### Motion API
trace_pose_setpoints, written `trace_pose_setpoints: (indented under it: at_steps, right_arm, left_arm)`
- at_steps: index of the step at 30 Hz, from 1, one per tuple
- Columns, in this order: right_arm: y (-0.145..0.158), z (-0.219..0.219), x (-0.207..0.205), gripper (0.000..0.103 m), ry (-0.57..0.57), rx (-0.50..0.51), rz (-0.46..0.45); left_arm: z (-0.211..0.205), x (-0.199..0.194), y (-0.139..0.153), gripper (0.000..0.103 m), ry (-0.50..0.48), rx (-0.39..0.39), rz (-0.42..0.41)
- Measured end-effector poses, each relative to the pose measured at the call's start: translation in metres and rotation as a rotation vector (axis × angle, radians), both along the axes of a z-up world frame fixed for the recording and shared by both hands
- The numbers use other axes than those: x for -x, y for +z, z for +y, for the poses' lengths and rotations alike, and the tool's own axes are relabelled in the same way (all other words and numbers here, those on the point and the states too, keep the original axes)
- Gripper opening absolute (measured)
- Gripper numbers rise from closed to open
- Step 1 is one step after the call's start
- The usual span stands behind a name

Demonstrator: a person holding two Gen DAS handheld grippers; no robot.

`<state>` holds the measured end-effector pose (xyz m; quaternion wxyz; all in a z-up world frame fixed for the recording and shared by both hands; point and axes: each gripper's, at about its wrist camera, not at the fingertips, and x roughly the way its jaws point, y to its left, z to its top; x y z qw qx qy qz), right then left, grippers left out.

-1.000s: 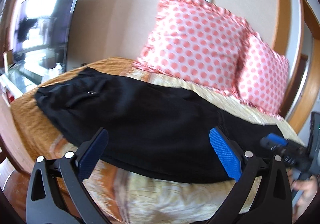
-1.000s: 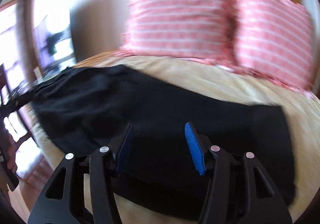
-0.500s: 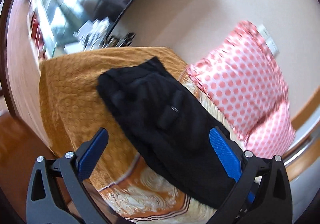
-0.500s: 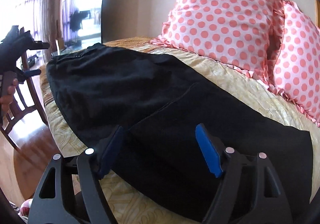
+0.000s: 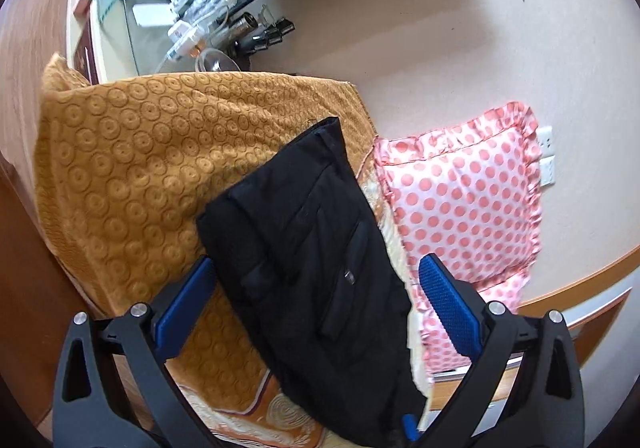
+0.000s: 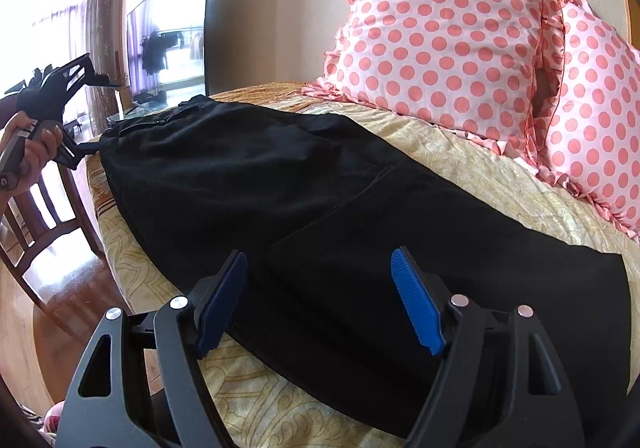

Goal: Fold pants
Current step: 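Grasp the black pants' leg end with the left gripper and lift it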

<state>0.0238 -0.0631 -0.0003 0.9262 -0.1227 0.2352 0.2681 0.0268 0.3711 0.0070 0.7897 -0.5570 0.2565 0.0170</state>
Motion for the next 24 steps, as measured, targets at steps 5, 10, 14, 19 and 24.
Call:
trace_pose_setpoints:
  at_steps: [5, 10, 14, 19, 24]
  right_arm:
    - [-0.003, 0.000, -0.002, 0.076, 0.001, -0.008, 0.010]
    - [-0.003, 0.001, -0.002, 0.077, 0.007, -0.016, 0.005]
    - [-0.002, 0.002, -0.001, 0.077, 0.010, -0.011, -0.006]
    - [-0.002, 0.000, 0.001, 0.077, 0.008, -0.014, -0.010]
    - [-0.002, -0.004, 0.001, 0.077, -0.005, -0.029, -0.009]
  left_arm:
    - [0.005, -0.001, -0.006, 0.101, -0.013, 0.096, -0.015]
    - [0.001, 0.000, -0.019, 0.101, -0.028, 0.252, -0.075]
    - [-0.003, 0.000, -0.017, 0.096, 0.015, 0.208, -0.059]
    - [-0.013, -0.007, -0.006, 0.071, 0.065, 0.055, 0.043]
    - [-0.026, -0.013, 0.001, 0.051, 0.093, -0.094, 0.122]
